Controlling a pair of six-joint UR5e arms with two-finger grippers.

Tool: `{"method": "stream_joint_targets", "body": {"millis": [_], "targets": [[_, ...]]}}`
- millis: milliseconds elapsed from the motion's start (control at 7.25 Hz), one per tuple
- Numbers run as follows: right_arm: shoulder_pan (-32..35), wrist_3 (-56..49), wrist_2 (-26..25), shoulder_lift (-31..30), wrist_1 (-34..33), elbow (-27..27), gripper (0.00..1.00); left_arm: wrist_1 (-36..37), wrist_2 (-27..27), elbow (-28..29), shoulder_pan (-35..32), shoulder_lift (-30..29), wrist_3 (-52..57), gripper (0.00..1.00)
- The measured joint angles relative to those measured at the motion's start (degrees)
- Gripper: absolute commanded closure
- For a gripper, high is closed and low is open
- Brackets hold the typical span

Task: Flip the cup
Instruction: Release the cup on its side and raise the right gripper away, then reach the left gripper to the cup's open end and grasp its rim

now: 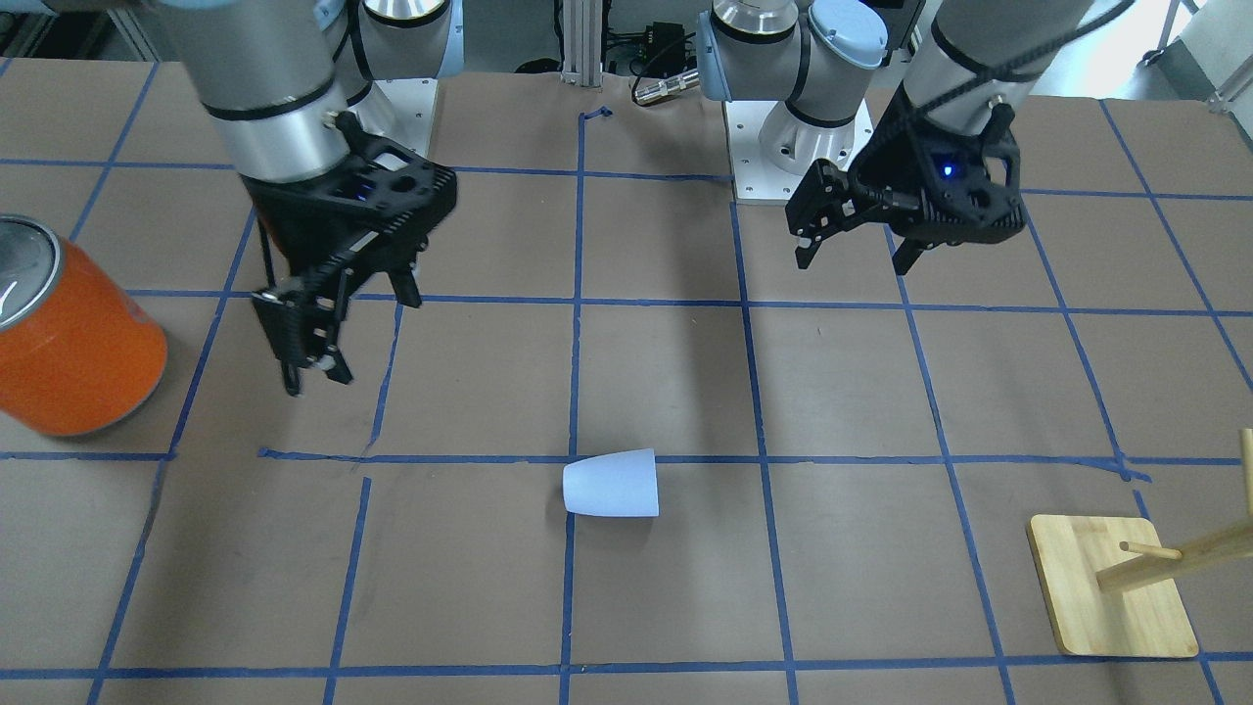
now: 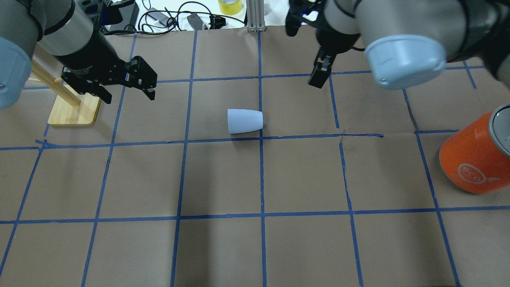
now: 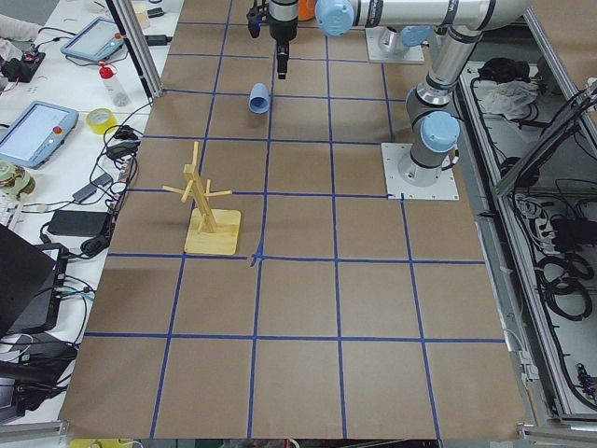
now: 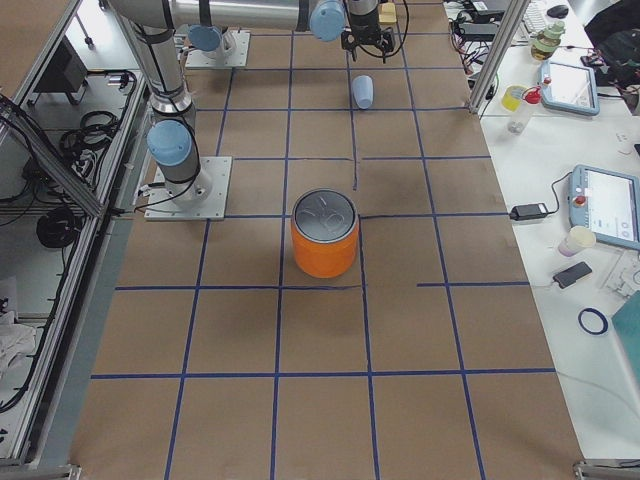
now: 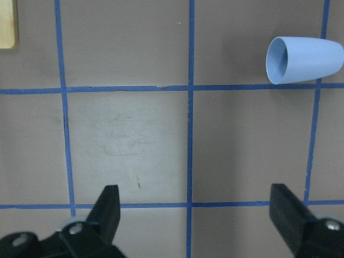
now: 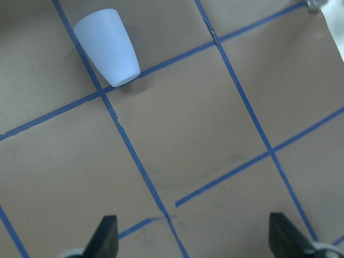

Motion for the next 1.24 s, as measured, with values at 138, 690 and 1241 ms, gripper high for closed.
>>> {"method": "stream_joint_targets", "body": {"millis": [138, 690, 1241], "targets": [[-3.3, 5.4, 0.0, -2.4, 4.1, 0.0, 0.00, 1.7, -3.9, -1.9, 0.8, -1.8, 0.3, 0.00], [-8.4, 23.0, -0.2, -5.6, 9.7, 0.0, 0.00, 16.5, -22.3, -4.6, 1.8, -13.8, 0.4, 0.00], [-8.7, 23.9, -0.1, -5.9, 10.3, 0.0, 0.00, 26.9, -39.3, -4.8, 2.0, -26.3, -0.4, 0.00]]}}
